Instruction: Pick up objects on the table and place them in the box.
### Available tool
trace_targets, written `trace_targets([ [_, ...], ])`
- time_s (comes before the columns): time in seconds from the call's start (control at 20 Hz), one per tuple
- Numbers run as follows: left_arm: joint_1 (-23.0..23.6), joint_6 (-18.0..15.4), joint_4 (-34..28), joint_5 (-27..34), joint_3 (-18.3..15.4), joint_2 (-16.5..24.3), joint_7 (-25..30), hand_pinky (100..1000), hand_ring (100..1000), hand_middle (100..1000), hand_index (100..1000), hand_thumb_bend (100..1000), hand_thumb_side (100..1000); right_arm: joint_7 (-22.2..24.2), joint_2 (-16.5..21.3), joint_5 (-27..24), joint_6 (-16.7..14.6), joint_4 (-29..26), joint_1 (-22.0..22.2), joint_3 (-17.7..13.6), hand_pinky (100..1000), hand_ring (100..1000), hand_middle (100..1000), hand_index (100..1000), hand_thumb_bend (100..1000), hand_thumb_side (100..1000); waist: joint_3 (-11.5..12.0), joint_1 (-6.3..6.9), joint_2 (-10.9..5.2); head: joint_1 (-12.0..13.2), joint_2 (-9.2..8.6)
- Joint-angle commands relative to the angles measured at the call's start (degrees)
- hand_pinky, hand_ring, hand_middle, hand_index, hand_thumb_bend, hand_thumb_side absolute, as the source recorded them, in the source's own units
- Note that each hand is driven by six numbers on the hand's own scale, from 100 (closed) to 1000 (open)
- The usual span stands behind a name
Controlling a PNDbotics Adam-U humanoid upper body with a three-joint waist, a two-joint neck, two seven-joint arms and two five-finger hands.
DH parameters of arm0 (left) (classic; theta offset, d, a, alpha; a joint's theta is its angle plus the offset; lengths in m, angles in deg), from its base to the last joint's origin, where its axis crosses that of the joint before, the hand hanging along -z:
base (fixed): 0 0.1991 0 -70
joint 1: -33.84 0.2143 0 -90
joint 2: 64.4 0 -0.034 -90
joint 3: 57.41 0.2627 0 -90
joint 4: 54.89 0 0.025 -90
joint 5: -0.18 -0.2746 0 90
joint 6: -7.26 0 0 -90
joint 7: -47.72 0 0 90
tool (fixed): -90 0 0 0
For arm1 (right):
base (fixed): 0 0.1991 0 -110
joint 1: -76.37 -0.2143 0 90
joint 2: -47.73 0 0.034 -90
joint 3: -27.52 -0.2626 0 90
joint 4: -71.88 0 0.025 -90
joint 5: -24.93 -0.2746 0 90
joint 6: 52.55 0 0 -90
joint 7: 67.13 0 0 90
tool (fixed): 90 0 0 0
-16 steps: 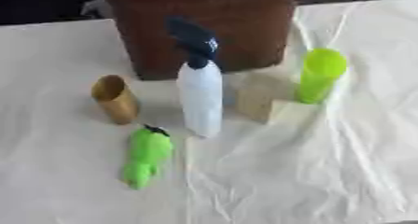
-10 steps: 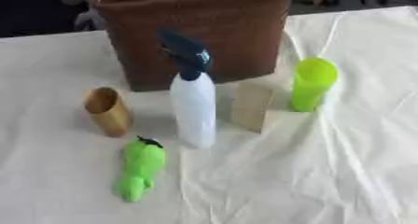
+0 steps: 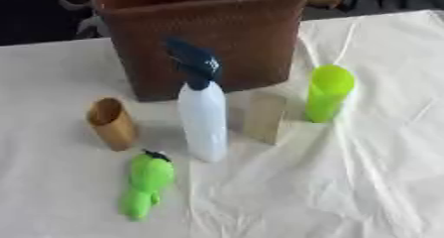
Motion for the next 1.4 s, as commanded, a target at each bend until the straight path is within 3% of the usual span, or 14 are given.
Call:
trace_targets([
  [0.05, 0.0, -0.6, -0.5, 0.2, -0.3, 1.4, 0.0, 999, 1000, 989, 966, 100, 1000, 1.9, 2.9, 0.4, -1.3, -0.3, -0.6, -0.7, 870, 912, 885, 912, 100, 1000, 0.0, -0.03, -1.10, 0.2, -0.58],
  [0.3, -0.2, -1.0, -0.5, 0.2, -0.1, 1.4, 0.9, 999, 1000, 988, 963, 100, 1000, 6.0, 3.8, 0.1, -3.9, -0.3, -1.7, -0.2, 864, 907, 879, 903, 150, 1000, 0.0, 0.06, -1.39, 0.6, -1.12],
  [0.35, -0.2, -1.1, -0.5, 0.2, -0.1, 1.4, 1.0, 998, 1000, 987, 959, 100, 1000, 6.7, 4.0, 0.0, -4.3, -0.3, -1.7, 0.0, 858, 908, 883, 909, 254, 1000, 0.0, 0.05, -1.42, 0.6, -1.27],
  [0.4, -0.3, -1.1, -0.5, 0.2, -0.1, 1.4, 1.1, 998, 1000, 987, 959, 100, 1000, 7.7, 4.2, -0.3, -4.8, -0.3, -1.9, 0.3, 858, 908, 883, 909, 254, 1000, 0.0, 0.04, -1.46, 0.6, -1.40],
  [0.45, -0.3, -1.2, -0.5, 0.3, 0.0, 1.5, 1.3, 998, 1000, 982, 949, 100, 1000, 8.9, 4.7, -0.6, -5.4, -0.3, -1.8, 0.7, 853, 908, 856, 931, 326, 986, 0.0, 0.00, -1.46, 0.6, -1.58],
  [0.6, -0.5, -1.3, -0.5, 0.4, 0.3, 1.6, 2.2, 998, 1000, 981, 947, 100, 1000, 16.1, 6.9, -2.6, -7.5, -0.3, -2.0, 2.9, 851, 909, 858, 924, 305, 968, 0.0, -0.12, -1.53, 0.3, -1.98],
  [0.65, -0.5, -1.3, -0.5, 0.5, 0.3, 1.6, 2.5, 997, 1000, 975, 935, 100, 1000, 17.9, 7.4, -3.0, -8.0, -0.3, -2.2, 3.2, 835, 926, 856, 859, 156, 948, 0.0, -0.14, -1.52, 0.2, -2.08],
  [0.8, -0.6, -1.4, -0.5, 0.8, 0.7, 1.8, 4.0, 996, 1000, 973, 930, 100, 1000, 23.3, 10.2, -7.0, -9.9, -0.3, -2.6, 6.2, 837, 959, 921, 908, 113, 958, -0.1, -0.21, -1.50, -0.3, -2.45],
  [0.85, -0.6, -1.5, -0.5, 0.9, 0.7, 1.8, 4.3, 996, 1000, 968, 924, 100, 997, 24.6, 10.7, -7.9, -10.3, -0.3, -2.7, 6.6, 815, 996, 976, 987, 100, 987, -0.1, -0.23, -1.48, -0.3, -2.54],
  [0.95, -0.9, -1.7, -0.5, 0.9, 1.0, 2.1, 5.1, 996, 1000, 967, 923, 100, 996, 28.8, 12.8, -10.2, -10.8, -0.3, -3.0, 8.8, 812, 993, 971, 988, 100, 996, 0.0, -0.33, -1.43, -0.8, -2.86],
  [1.05, -1.0, -1.9, -0.5, 1.0, 1.2, 2.3, 5.7, 994, 1000, 956, 917, 100, 991, 32.3, 14.6, -11.0, -11.1, -0.3, -3.7, 10.4, 775, 885, 843, 962, 100, 1000, 0.1, -0.37, -1.34, -1.1, -3.18],
  [1.1, -1.1, -1.9, -0.5, 1.1, 1.4, 2.5, 6.2, 991, 1000, 946, 913, 100, 986, 33.4, 15.5, -10.8, -11.4, -0.3, -4.2, 11.1, 754, 768, 837, 959, 145, 1000, 0.2, -0.40, -1.26, -1.4, -3.36],
  [1.25, -1.4, -2.0, -0.5, 1.3, 1.6, 2.8, 7.2, 990, 999, 941, 909, 100, 980, 36.4, 16.9, -11.4, -12.3, -0.3, -5.1, 13.1, 795, 947, 913, 987, 277, 1000, 0.3, -0.52, -1.15, -1.8, -3.67],
  [1.4, -1.5, -2.1, -0.5, 1.4, 1.8, 2.9, 7.6, 988, 986, 920, 903, 100, 980, 39.1, 17.7, -15.1, -12.8, -0.3, -5.5, 14.5, 829, 1000, 960, 1000, 425, 1000, 0.3, -0.75, -1.01, -2.2, -4.08],
])
